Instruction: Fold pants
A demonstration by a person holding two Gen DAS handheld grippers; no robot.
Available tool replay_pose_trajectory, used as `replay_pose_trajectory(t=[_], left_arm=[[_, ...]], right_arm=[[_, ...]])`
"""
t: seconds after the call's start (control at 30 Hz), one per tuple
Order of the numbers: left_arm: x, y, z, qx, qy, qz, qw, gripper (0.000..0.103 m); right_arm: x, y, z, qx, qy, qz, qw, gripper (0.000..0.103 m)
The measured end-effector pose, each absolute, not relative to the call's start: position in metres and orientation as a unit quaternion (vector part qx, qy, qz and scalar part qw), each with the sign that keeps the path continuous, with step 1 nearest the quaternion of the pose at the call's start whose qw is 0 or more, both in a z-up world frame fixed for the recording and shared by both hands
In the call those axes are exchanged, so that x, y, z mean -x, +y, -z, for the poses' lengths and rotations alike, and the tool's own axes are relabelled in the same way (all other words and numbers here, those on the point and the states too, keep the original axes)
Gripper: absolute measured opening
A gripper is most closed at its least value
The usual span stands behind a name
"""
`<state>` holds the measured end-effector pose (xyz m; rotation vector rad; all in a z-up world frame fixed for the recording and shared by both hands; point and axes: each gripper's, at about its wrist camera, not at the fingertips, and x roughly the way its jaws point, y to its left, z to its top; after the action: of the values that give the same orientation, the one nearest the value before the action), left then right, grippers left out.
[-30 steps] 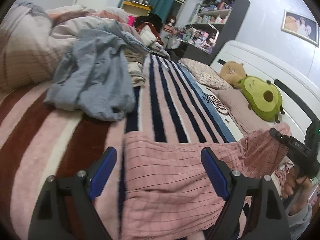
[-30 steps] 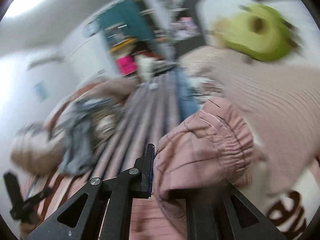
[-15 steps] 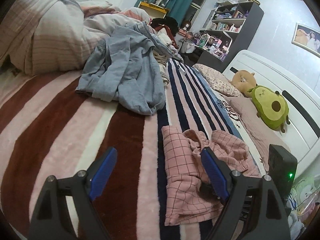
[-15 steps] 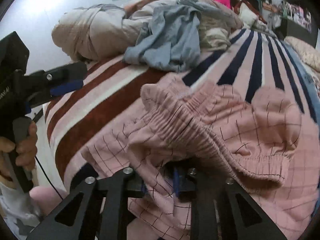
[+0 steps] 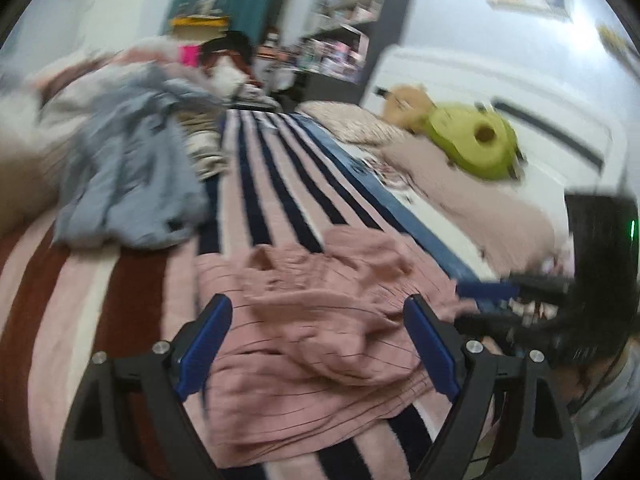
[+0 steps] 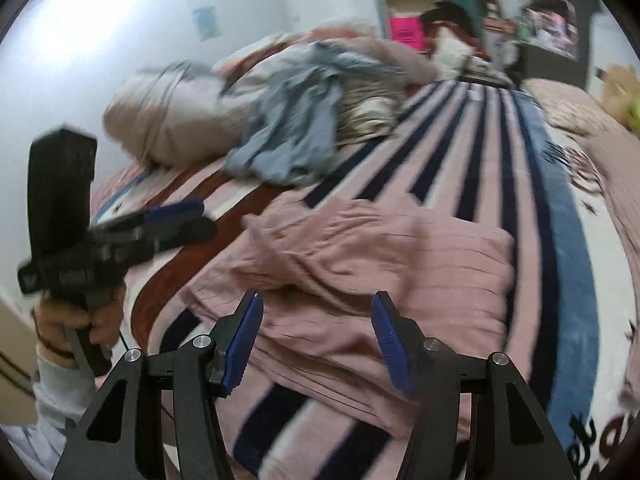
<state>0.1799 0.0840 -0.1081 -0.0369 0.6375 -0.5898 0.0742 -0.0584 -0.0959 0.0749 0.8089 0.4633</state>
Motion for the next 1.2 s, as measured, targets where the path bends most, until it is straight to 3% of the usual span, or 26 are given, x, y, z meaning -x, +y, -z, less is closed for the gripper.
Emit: replay_pose_trajectory(t=[0.17, 0.3, 0.33, 0.43, 0.53, 0.77, 0.9, 0.97, 1.1, 1.17, 1.2], left_arm=[[-0.176, 0.036, 0.122, -0.102, 0.315, 0.279, 0.901, 0.085], [-0.186, 0.033, 0.139, -0.123, 0.344, 0.244, 0.898, 0.083], [-0.188, 0.036, 0.142, -0.12, 0.348, 0.239, 0.898, 0.075], [-0.196, 0.044, 0.148, -0.09, 0.364, 0.242, 0.895, 0.022], [-0.201, 0.061, 0.148, -0.022, 0.369, 0.25, 0.895, 0.013], [-0.188, 0.11, 0.144, 0.122, 0.365, 0.192, 0.903, 0.013], [-0.171, 0.132, 0.16, 0.138, 0.378, 0.148, 0.904, 0.016], [-0.166, 0.143, 0.165, 0.145, 0.384, 0.13, 0.902, 0.035], [-0.164, 0.15, 0.148, 0.137, 0.363, 0.148, 0.91, 0.046], [-0.168, 0.144, 0.13, 0.122, 0.337, 0.179, 0.916, 0.064], [-0.172, 0.14, 0.122, 0.111, 0.329, 0.196, 0.917, 0.067]], right_arm=[[-0.071, -0.099, 0.102, -0.092, 0.393, -0.207, 0.891, 0.052], [-0.067, -0.118, 0.106, -0.106, 0.391, -0.205, 0.891, 0.052], [-0.066, -0.122, 0.107, -0.109, 0.39, -0.205, 0.891, 0.052], [-0.067, -0.131, 0.111, -0.121, 0.394, -0.203, 0.888, 0.052], [-0.069, -0.138, 0.118, -0.13, 0.397, -0.199, 0.887, 0.052], [-0.075, -0.136, 0.135, -0.121, 0.41, -0.186, 0.885, 0.052], [-0.077, -0.13, 0.149, -0.108, 0.421, -0.176, 0.883, 0.052], [-0.078, -0.129, 0.154, -0.114, 0.425, -0.177, 0.88, 0.052], [-0.076, -0.131, 0.161, -0.121, 0.426, -0.172, 0.88, 0.053], [-0.077, -0.132, 0.161, -0.126, 0.427, -0.172, 0.879, 0.053], [-0.077, -0.133, 0.161, -0.13, 0.427, -0.173, 0.878, 0.053]])
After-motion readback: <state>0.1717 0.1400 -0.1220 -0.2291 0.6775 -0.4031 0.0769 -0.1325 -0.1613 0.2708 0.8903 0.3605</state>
